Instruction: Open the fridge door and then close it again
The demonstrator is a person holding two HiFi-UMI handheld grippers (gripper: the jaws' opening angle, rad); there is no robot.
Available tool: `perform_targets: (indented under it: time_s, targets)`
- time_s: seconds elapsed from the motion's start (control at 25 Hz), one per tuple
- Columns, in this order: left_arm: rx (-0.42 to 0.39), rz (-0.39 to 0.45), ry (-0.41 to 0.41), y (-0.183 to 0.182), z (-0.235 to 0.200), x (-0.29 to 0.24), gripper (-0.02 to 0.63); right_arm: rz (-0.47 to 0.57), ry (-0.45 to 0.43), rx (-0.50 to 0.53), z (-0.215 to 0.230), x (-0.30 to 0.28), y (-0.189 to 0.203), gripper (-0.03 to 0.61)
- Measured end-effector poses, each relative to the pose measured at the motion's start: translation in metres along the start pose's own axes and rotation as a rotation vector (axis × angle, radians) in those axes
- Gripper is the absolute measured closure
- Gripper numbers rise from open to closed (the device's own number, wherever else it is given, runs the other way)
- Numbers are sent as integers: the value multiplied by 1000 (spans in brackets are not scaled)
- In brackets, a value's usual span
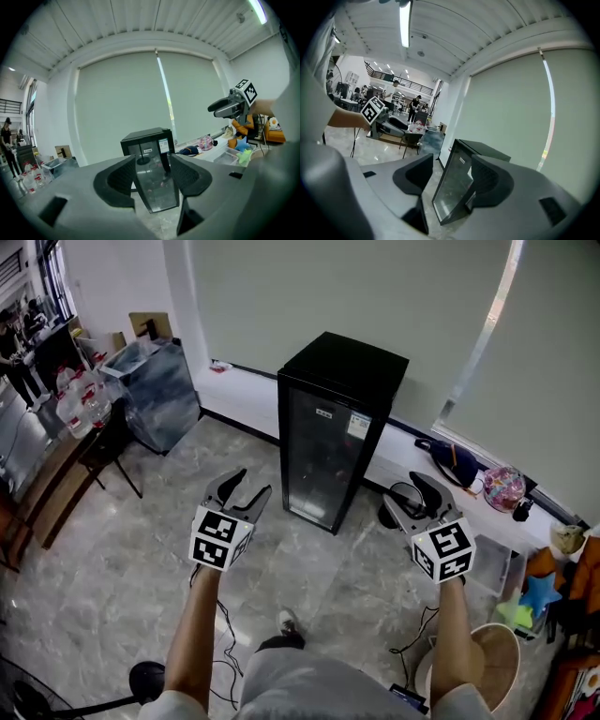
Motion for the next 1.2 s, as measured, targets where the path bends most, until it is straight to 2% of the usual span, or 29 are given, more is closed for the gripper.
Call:
perform_targets:
  time_s: [0.16, 0.36, 0.56, 1.0, 1.2]
  targets:
    - [13, -18, 4, 1, -41, -38, 405, -6, -8, 57, 14, -57, -13, 328]
    - [27, -43, 13, 8, -78, -70, 405, -14, -16, 60, 26, -115, -24, 345]
    - [53, -77, 10, 15, -101, -110, 405, -57, -53, 115, 41, -170, -27, 345]
    - [122, -147, -17, 25, -163, -213, 405, -100, -180, 236, 92, -312, -37, 345]
    - [136, -188, 19, 34, -178, -258, 405, -128, -259, 282, 100, -363, -33, 345]
Point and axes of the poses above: the fingertips, and each gripper's own axes: x backward along the fingers, z to its right, y out of its underside, the point moved 3 cm from there along x, backward along the fingers, and after that the axes turned 3 degrees about -z, right-handed, at the moved point
